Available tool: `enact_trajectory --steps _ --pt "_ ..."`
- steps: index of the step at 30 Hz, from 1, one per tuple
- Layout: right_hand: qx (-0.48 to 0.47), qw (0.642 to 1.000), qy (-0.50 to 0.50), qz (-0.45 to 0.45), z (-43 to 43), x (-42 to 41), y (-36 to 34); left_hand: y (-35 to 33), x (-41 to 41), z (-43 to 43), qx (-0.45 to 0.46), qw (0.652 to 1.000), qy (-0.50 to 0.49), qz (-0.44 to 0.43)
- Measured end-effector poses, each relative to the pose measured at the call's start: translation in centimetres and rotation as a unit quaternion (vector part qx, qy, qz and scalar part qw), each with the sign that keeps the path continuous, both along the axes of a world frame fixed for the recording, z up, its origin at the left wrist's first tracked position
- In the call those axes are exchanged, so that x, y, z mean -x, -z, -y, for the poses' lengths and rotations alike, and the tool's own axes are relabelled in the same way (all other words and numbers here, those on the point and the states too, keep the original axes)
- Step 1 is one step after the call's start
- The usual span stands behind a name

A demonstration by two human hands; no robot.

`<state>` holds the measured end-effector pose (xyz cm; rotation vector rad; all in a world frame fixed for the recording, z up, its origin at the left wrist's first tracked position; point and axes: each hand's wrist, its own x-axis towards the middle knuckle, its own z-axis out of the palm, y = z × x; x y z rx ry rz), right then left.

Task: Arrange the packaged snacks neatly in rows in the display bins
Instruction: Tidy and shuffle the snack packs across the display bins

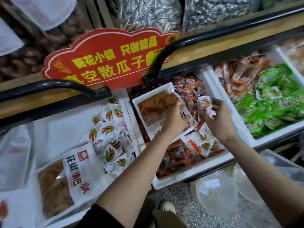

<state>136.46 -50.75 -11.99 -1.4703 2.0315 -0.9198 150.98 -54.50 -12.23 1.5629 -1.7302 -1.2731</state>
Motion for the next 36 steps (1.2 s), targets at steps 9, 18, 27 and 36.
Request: enact_trajectory --steps 9,18,27,36 --pt "-0.014 0.980 -0.151 -0.127 -5.3 -6.3 2.8 3.6 -9.9 -8.0 0.162 0.954 0.102 0.229" --pt "-0.052 0.893 -0.375 -0.242 -9.6 -18.5 5.7 6.3 -24.3 -17.5 0.154 0.935 0.058 0.314" --pt "0.050 0.859 -0.457 -0.226 -12.5 -35.1 6.1 6.4 -40.6 -26.2 0.126 0.915 0.006 0.384" --pt "-0.010 0.797 -0.571 -0.196 -14.8 -54.5 7.6 8.0 -58.9 -31.2 0.075 0.886 -0.116 0.442"
